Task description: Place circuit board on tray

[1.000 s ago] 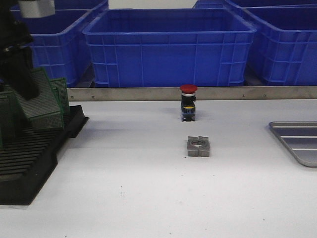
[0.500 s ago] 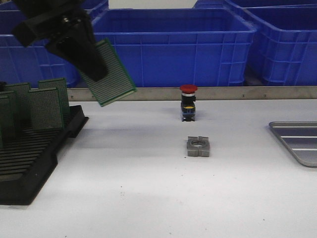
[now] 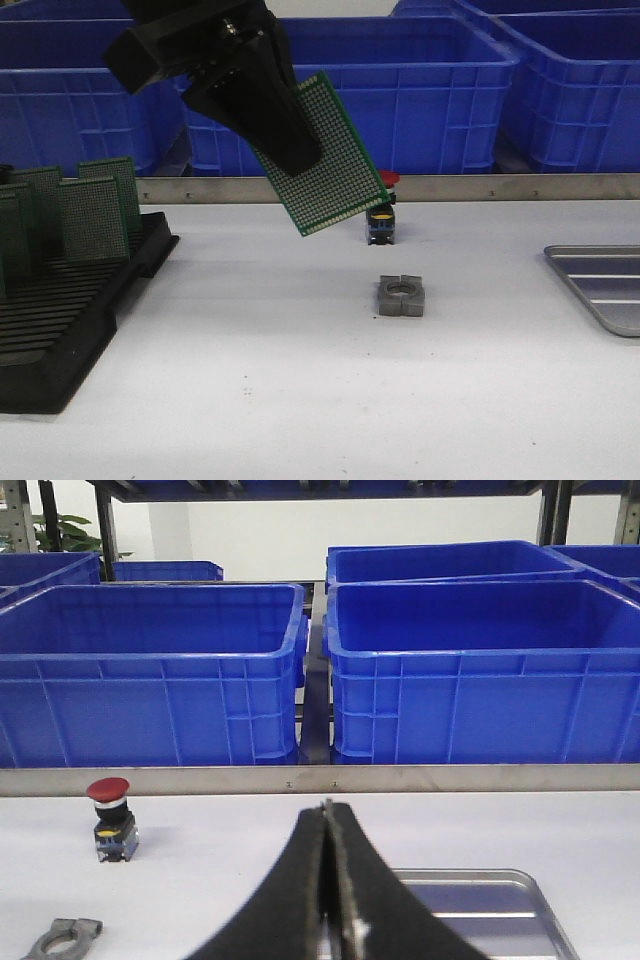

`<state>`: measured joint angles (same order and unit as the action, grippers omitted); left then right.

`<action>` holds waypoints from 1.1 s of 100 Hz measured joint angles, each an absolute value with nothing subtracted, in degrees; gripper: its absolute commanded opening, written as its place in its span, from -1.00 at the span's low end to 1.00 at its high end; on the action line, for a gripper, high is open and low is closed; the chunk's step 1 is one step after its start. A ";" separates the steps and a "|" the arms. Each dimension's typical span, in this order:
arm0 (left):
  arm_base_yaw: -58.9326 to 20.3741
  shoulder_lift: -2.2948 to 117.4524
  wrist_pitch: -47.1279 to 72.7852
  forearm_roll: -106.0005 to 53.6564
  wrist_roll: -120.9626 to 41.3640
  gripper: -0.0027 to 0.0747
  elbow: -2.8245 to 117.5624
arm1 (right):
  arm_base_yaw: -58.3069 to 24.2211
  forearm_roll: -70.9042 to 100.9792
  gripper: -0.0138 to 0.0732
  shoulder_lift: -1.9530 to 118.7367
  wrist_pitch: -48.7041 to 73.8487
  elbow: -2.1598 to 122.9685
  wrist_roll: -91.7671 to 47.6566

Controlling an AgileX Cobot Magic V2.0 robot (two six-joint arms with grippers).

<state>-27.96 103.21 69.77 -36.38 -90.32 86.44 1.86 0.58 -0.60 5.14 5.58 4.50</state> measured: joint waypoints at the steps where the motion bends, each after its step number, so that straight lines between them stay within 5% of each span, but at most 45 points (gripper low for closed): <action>1: -27.96 103.21 69.77 -36.47 -90.32 -0.98 86.44 | 1.86 0.58 -0.84 -0.60 6.04 6.00 4.67; 34: -27.96 103.21 69.77 -36.60 -90.32 -0.98 86.44 | 1.86 0.69 -0.84 13.87 33.58 27.50 5.33; 55: -27.96 103.21 69.77 -36.60 -90.32 -0.98 86.44 | 1.86 1.91 -0.82 21.00 36.91 32.61 5.35; 64: -27.96 103.21 69.77 -36.60 -90.32 -0.98 86.44 | 1.86 2.13 -0.66 21.96 37.05 32.64 5.35; 90: -27.96 103.21 69.77 -36.67 -90.32 -0.98 86.44 | 1.86 2.68 0.31 22.19 37.54 32.74 5.45; 110: -27.96 103.21 69.77 -36.81 -90.32 -0.98 86.44 | 1.86 4.59 0.35 23.02 37.65 32.74 4.47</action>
<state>-27.96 103.21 69.77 -36.81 -90.32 86.44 1.86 4.59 23.02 37.65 32.74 4.47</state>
